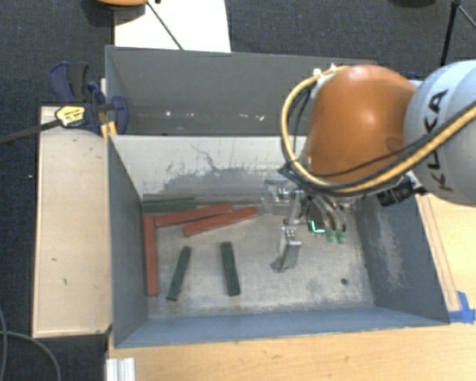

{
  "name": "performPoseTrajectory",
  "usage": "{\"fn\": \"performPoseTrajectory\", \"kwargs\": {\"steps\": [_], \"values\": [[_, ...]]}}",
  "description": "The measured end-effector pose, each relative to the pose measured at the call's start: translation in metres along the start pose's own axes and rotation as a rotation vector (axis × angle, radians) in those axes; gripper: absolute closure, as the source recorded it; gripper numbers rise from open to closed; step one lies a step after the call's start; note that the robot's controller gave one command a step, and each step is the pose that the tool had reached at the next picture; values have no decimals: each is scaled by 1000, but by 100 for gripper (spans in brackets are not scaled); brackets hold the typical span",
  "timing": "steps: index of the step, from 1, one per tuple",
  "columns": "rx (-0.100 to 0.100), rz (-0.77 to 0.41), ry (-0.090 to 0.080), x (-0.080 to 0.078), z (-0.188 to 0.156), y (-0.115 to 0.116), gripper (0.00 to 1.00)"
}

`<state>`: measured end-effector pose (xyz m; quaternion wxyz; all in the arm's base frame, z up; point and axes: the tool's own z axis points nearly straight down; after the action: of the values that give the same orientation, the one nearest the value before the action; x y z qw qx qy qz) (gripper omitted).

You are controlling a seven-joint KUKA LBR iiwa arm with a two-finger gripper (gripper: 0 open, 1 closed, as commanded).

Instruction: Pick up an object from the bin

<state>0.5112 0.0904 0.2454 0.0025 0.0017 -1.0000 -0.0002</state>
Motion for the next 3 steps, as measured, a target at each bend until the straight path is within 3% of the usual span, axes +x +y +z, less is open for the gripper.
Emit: {"fn": "performPoseTrajectory", "kwargs": {"steps": [1, 2, 3], "values": [[-1, 2, -8, -2, -3, -1, 0], [1, -93, -15, -10, 14, 16, 0], [0, -307, -10, 8, 74, 34, 0]]}}
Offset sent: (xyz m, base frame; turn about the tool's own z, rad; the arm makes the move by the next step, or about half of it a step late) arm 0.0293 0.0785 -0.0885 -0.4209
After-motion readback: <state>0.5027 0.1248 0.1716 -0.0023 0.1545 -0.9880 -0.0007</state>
